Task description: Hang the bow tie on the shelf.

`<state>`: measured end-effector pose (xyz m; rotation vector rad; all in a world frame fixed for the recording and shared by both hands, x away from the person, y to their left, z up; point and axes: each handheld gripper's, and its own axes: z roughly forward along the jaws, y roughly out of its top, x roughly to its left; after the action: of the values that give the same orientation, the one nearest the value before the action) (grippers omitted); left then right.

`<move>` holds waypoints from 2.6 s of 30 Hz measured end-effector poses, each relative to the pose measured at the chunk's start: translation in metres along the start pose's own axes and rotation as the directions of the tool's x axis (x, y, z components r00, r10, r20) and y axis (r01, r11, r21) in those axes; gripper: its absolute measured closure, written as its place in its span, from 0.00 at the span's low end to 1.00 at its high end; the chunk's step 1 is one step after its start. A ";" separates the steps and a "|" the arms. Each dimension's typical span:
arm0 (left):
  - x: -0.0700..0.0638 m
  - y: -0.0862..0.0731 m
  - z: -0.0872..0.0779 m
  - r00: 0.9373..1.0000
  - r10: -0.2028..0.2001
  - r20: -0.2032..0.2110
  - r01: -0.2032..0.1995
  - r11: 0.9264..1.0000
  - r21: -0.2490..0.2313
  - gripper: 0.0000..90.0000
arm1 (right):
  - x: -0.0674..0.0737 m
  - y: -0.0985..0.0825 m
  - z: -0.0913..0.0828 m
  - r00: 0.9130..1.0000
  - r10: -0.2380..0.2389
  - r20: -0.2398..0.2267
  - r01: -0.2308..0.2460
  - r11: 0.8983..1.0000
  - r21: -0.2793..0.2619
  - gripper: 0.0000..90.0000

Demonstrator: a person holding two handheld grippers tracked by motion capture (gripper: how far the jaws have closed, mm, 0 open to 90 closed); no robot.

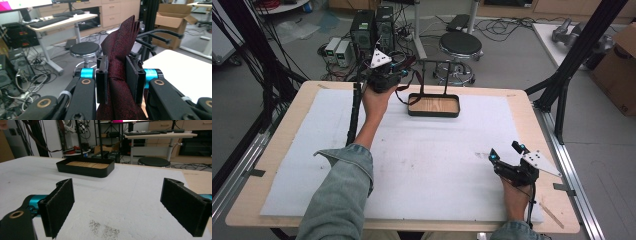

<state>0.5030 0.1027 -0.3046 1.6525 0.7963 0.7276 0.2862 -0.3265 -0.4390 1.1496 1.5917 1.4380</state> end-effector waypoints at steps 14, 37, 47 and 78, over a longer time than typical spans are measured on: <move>0.010 -0.002 0.016 0.998 0.025 -0.057 -0.023 0.999 0.035 0.80 | 0.000 0.000 0.001 1.000 0.000 -0.011 0.000 1.000 0.000 0.12; 0.020 -0.028 0.024 0.998 0.020 -0.056 -0.017 0.998 0.062 0.78 | 0.000 0.000 0.001 1.000 0.005 -0.015 -0.005 1.000 0.005 0.12; 0.024 -0.032 0.018 0.999 0.009 -0.043 -0.006 0.998 0.067 0.70 | 0.000 0.000 0.001 1.000 0.001 -0.012 -0.001 1.000 0.006 0.12; 0.049 -0.035 -0.140 1.000 -0.022 0.018 0.022 0.999 -0.046 0.48 | 0.001 0.000 0.002 1.000 -0.004 -0.006 0.004 1.000 0.015 0.12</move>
<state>0.4152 0.2274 -0.3080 1.6042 0.7784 0.7101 0.2875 -0.3247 -0.4397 1.1506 1.6101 1.4303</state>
